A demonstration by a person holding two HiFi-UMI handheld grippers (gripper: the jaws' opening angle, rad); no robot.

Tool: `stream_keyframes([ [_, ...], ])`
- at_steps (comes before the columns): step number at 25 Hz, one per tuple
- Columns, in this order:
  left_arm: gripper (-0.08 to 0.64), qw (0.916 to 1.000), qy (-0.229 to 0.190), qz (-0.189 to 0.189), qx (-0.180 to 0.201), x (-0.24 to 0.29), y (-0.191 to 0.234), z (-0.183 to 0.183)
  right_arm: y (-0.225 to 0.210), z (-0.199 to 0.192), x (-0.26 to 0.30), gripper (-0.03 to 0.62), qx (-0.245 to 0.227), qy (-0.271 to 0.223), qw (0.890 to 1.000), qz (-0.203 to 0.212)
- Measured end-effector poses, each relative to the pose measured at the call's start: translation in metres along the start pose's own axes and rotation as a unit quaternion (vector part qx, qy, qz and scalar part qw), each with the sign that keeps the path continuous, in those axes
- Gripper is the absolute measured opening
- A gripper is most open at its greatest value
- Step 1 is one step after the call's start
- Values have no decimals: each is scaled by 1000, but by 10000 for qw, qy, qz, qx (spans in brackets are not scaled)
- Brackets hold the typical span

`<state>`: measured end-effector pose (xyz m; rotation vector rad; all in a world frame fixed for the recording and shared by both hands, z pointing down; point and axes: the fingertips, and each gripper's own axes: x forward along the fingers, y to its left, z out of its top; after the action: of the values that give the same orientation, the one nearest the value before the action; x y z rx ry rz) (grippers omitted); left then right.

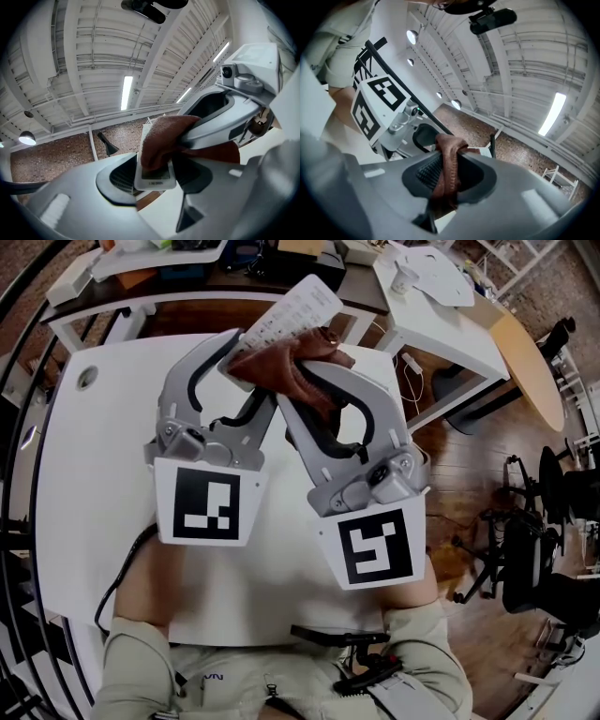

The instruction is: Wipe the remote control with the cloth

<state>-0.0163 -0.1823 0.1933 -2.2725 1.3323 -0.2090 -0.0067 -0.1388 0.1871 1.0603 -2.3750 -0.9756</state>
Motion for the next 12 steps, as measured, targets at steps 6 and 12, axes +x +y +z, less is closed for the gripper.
stream_keyframes([
  [6, 242, 10000, 19, -52, 66, 1, -2, 1, -22, 6, -9, 77, -30, -111, 9991, -414],
  [12, 242, 9996, 15, -148, 259, 0, -15, 5, -61, 6, -29, 77, 106, -214, 9916, -1271],
])
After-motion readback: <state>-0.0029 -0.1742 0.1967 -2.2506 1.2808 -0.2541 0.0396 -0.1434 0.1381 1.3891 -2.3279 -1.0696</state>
